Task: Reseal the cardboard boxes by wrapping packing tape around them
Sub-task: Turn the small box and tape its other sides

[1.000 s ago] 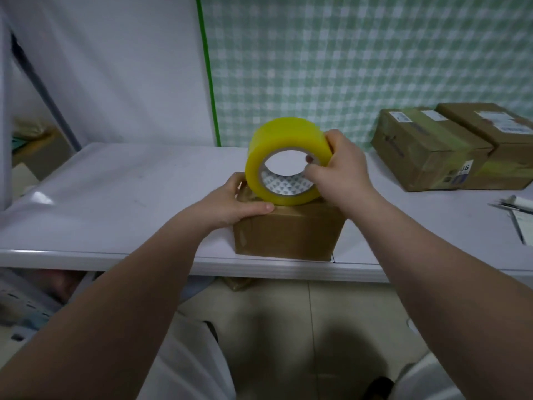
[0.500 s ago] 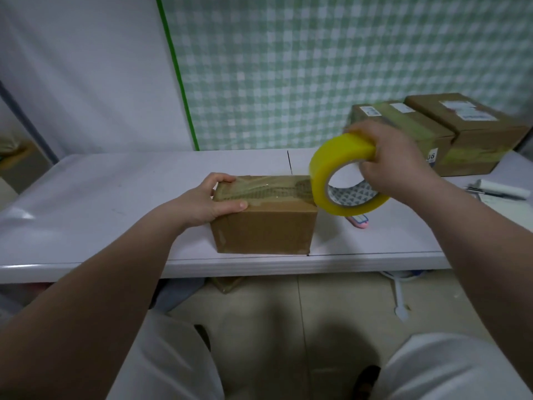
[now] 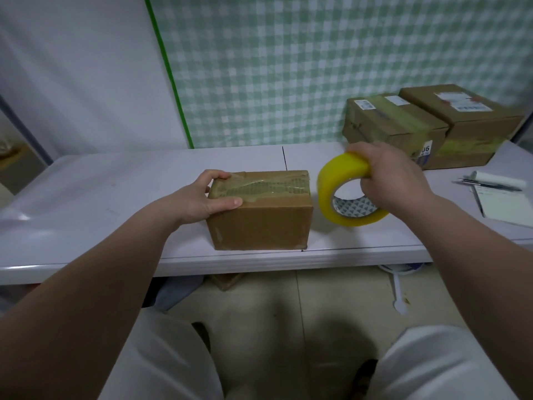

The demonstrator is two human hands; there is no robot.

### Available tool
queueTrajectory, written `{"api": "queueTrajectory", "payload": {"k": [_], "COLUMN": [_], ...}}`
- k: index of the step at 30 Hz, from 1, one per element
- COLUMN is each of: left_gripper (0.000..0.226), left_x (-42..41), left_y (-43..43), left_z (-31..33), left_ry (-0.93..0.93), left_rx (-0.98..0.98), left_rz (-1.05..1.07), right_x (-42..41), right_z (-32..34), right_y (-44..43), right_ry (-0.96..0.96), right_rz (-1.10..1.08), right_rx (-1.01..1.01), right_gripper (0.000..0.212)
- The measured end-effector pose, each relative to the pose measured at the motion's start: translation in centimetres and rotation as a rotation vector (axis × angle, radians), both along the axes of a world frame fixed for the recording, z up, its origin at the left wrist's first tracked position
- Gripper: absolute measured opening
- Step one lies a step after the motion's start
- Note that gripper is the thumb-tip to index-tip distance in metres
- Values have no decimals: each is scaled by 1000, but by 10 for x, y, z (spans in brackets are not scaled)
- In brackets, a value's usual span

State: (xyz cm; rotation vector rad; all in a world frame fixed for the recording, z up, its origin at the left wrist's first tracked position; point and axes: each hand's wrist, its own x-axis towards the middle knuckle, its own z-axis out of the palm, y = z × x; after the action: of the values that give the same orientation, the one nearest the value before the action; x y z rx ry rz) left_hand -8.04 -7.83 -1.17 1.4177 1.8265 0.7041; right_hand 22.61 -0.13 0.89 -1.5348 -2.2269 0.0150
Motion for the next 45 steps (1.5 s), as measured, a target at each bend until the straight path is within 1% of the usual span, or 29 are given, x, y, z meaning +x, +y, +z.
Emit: {"api": "queueTrajectory", "payload": {"k": [4,13,18,20,22,23,25,26,27,29,30,37,41,43,45], "left_gripper": [57,57,64,72,82,80,64,57,52,51,52,71,81,84,83], "left_x": [0,2,7,9,11,15,25,32,40,52,54,41,34,35,39], "left_y": [-1,-4,-9,-12,-14,-17,-23,-26,-29,-31,-30,-10,-3,0,3], "left_z": [1,-1,-1,-2,-5,-5,-9,-10,-12,-15,-15,-9,-7,-3,-1], "left_ry": [4,-34,8,107,291,401,643,735,790,834,846,924,920,930,930], "left_rx": [-3,11,58,108,122,131,229,299,351,355,328,181,80,73,130], "left_rz": [-1,6,-11,-23,-5,18,18,-28,-93,-194,-197,-26,41,62,6], "right_x": [1,-6,-13,-15,-16,-16,-17,-17,-16,-15,-15,-13,-14,-15,-16], "right_z": [-13,-25,-35,-38,-39,-39,-39,-40,-40,-41,-41,-42,-40,-38,-37], "right_y": [0,-11,-17,-18,-20,-21,-22,-23,-24,-24,-24,-27,-29,-29,-30], "right_ry": [-31,-37,-30,-20,-16,-17,-18,-15,-12,-8,-5,13,16,1,-15], "right_rz": [-10,-59,-94,-111,-121,-125,-130,-131,-133,-135,-136,-139,-134,-137,-138], "right_rx": [-12,-132,-114,-113,-108,-106,-108,-110,-112,-120,-124,-152,-164,-166,-164], "right_gripper": [59,64,58,57,56,55,54,54,53,52,51,50,50,51,51]}}
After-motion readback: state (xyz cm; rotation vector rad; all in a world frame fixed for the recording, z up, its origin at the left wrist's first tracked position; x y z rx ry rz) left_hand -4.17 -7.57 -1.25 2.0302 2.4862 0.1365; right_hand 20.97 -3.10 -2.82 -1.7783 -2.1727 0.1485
